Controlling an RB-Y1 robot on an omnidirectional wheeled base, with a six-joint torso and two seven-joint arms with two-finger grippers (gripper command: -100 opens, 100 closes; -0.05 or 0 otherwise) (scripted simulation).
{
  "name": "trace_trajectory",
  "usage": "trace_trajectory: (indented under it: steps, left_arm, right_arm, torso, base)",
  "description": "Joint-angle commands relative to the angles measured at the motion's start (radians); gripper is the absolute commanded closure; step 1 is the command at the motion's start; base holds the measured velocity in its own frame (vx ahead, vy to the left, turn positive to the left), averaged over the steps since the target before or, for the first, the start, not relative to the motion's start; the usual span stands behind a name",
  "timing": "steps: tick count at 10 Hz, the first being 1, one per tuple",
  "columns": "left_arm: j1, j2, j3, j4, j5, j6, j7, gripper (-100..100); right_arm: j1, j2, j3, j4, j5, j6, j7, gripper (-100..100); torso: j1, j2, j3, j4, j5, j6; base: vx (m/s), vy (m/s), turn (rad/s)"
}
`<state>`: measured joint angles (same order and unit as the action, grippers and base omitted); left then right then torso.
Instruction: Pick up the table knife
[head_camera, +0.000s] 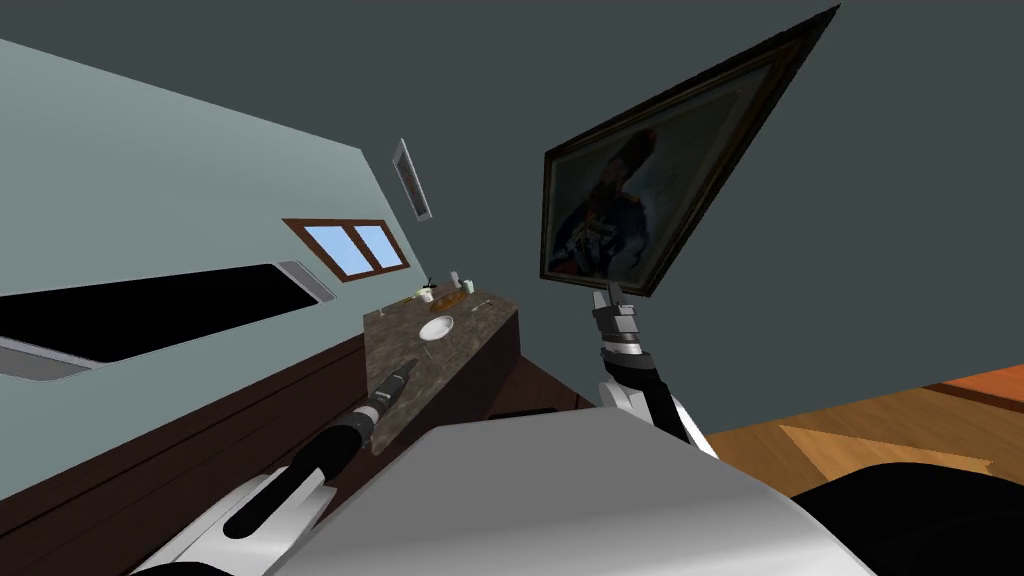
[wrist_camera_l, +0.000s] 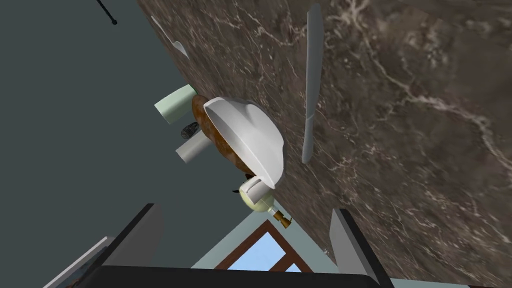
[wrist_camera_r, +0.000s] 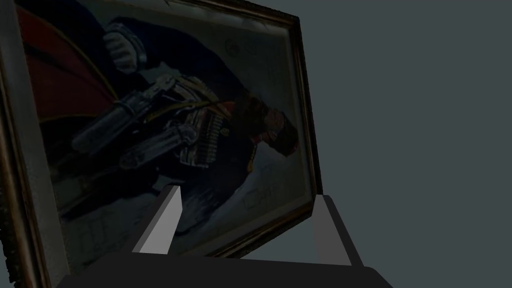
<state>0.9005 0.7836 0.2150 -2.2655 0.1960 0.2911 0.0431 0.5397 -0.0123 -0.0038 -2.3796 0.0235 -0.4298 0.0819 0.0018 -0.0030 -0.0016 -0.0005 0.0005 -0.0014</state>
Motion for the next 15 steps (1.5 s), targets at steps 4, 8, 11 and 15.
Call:
trace_trajectory:
  steps: [4,8,11,15]
  left_arm:
    - [0.021,0.085,0.001,0.000,0.036,0.120,0.020,-100]
    - [0.034,0.153,-0.007,0.004,0.065,0.213,0.036,-100]
    - [0.041,0.214,-0.018,0.008,0.092,0.297,0.052,-100]
    - [0.044,0.268,-0.031,0.011,0.117,0.383,0.066,-100]
  right_arm:
    - [0.000,0.000,0.000,0.000,0.000,0.000,0.000,0]
    - [0.000,0.000,0.000,0.000,0.000,0.000,0.000,0]
    - [0.000,0.000,0.000,0.000,0.000,0.000,0.000,0]
    - [0.000,0.000,0.000,0.000,0.000,0.000,0.000,0]
  torso:
    - [0.000,-0.001,0.000,0.000,0.000,0.001]
    - [-0.001,-0.001,0.000,0.000,0.000,0.001]
    - [0.000,-0.002,-0.001,0.000,0.000,0.000]
    - [0.000,-0.002,-0.001,0.000,0.000,0.000]
  base:
    - [0.024,-0.009,-0.104]
    - [0.030,-0.007,-0.093]
    - [0.046,-0.004,-0.083]
    - [0.053,-0.001,-0.070]
